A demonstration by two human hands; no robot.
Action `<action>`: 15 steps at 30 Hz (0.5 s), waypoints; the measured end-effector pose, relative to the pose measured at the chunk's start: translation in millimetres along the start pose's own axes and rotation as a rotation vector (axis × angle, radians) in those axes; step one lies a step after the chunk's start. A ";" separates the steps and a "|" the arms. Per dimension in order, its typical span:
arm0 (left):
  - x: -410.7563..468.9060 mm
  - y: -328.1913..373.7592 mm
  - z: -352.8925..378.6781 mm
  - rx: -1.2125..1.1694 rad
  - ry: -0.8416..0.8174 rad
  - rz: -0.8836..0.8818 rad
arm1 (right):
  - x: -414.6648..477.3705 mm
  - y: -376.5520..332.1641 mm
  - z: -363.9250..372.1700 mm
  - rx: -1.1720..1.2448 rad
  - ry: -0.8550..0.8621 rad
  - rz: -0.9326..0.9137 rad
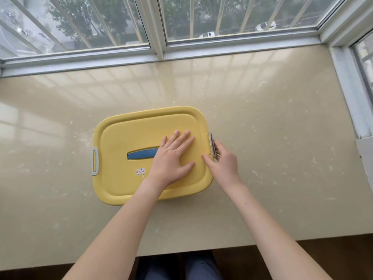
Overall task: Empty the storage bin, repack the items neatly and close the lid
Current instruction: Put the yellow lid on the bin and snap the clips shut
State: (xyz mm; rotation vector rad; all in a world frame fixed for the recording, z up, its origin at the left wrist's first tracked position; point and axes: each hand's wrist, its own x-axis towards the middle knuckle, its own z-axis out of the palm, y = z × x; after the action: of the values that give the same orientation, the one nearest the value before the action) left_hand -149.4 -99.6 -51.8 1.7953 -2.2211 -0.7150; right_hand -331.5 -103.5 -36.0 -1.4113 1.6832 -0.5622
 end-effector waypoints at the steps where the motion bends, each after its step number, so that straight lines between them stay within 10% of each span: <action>1: 0.3 -2.4 -1.6 -0.012 -0.017 0.012 | -1.3 0.9 0.7 0.005 -0.005 -0.002; 15: 2.0 -4.5 -0.6 -0.009 -0.037 0.025 | -11.7 -5.4 14.2 -0.198 0.021 -0.015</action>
State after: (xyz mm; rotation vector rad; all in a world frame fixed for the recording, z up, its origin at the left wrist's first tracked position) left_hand -145.7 -102.3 -53.7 1.7607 -2.2564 -0.7580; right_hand -316.7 -91.3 -35.7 -1.5636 1.7860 -0.4291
